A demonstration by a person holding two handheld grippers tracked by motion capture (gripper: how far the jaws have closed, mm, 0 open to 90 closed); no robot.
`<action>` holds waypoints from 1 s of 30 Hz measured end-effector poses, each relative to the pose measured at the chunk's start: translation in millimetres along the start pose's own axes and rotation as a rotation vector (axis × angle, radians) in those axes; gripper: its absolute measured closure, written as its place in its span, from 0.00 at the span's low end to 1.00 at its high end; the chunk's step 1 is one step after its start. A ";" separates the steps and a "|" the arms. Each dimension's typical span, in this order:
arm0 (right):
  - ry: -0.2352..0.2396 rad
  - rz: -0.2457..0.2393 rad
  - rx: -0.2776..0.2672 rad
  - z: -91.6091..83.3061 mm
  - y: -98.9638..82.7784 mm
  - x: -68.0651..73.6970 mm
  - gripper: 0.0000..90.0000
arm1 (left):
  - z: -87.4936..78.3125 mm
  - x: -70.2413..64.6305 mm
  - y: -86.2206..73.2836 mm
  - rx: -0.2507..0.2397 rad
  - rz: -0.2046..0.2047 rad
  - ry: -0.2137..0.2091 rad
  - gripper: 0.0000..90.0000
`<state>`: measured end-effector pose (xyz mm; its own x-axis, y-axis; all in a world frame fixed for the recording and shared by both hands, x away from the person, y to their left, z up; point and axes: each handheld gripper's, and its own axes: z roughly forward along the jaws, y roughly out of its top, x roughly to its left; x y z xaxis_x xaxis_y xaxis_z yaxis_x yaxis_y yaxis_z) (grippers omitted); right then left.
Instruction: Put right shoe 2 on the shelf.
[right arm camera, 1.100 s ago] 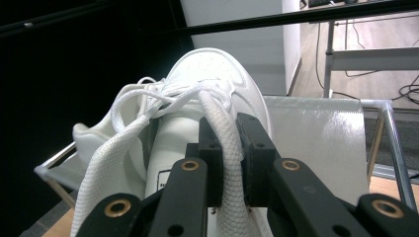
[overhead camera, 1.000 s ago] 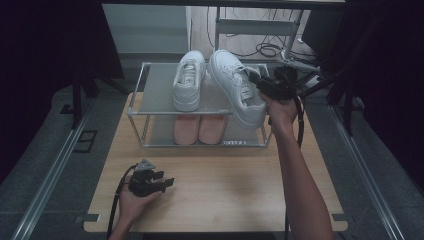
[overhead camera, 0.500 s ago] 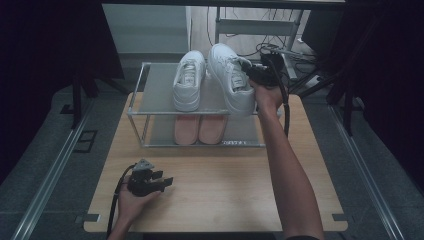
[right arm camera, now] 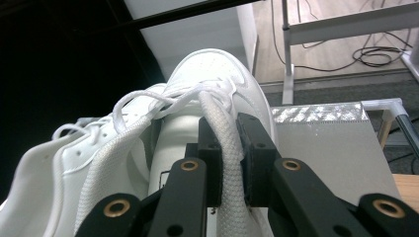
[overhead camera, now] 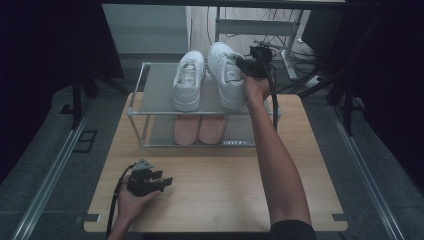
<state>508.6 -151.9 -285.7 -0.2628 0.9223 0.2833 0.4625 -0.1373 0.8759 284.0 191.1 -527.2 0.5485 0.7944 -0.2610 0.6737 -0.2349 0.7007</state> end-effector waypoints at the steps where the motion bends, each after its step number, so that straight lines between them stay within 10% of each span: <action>1: -0.008 0.001 0.001 2.9 0.7 1.5 0.90 | -0.2 0.4 -0.1 0.000 -0.001 -0.001 0.50; 17: -0.066 0.014 0.060 45.9 -10.8 11.7 0.81 | 1.0 0.1 -0.7 0.002 -0.001 -0.004 0.50; 22: -0.025 0.001 0.027 37.9 -8.5 10.7 0.64 | 3.4 -2.1 -1.1 0.007 0.004 -0.007 0.50; 30: 0.037 -0.051 -0.015 2.9 -8.1 2.2 0.63 | 3.4 -4.1 -0.9 0.007 0.008 -0.004 0.50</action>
<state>506.7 -147.7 -293.3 -0.3172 0.9142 0.2522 0.4352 -0.0960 0.8952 282.8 186.1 -529.1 0.5554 0.7905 -0.2581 0.6729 -0.2450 0.6980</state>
